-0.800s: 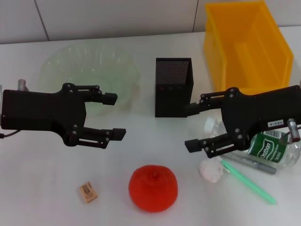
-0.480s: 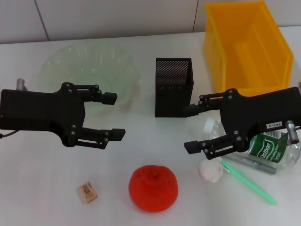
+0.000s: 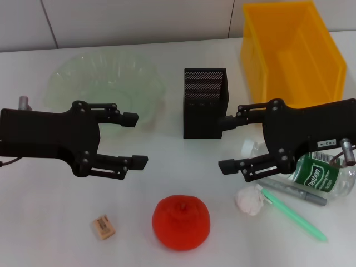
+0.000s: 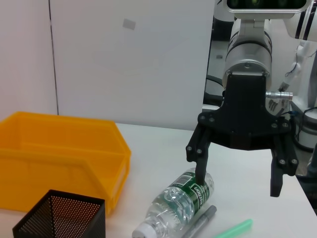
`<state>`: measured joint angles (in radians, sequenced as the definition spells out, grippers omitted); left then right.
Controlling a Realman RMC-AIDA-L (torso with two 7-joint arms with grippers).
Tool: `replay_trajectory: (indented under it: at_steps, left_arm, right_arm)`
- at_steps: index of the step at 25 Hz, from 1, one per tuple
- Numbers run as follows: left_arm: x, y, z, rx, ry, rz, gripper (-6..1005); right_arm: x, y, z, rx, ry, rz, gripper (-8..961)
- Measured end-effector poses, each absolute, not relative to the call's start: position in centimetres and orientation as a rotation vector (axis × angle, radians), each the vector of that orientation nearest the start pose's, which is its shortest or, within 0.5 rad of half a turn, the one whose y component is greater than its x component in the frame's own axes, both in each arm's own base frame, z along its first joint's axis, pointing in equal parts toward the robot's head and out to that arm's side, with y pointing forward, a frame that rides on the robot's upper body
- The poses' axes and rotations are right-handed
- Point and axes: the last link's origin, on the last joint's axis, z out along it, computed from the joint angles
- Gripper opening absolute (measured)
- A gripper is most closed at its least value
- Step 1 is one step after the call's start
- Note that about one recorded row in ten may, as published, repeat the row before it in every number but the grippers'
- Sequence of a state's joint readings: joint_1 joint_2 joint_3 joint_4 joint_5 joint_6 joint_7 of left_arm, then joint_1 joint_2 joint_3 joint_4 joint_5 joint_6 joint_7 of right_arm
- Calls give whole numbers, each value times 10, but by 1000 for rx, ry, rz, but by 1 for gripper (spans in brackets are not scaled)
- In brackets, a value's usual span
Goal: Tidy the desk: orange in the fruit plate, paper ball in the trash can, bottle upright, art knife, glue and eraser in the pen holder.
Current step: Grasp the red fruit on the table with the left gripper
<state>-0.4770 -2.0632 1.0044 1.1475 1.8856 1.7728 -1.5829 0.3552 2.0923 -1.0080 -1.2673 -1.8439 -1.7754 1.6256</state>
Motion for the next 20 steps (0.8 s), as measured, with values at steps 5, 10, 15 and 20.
replay_trajectory:
  at_steps: [5, 10, 15, 20]
  left_arm:
    - [-186, 317, 36, -3016, -167, -568, 814]
    - [-192, 312, 24, -3049, -238, -569, 814]
    - [-202, 313, 5, -3053, -351, -585, 813]
    - [-210, 312, -24, -3088, -404, -506, 813]
  right_arm:
    - [204, 296, 53, -2890, 266, 619, 802]
    - [213, 295, 63, -2849, 299, 623, 802]
    - [219, 293, 68, -2823, 321, 621, 802]
    - [220, 292, 69, -2821, 319, 618, 802]
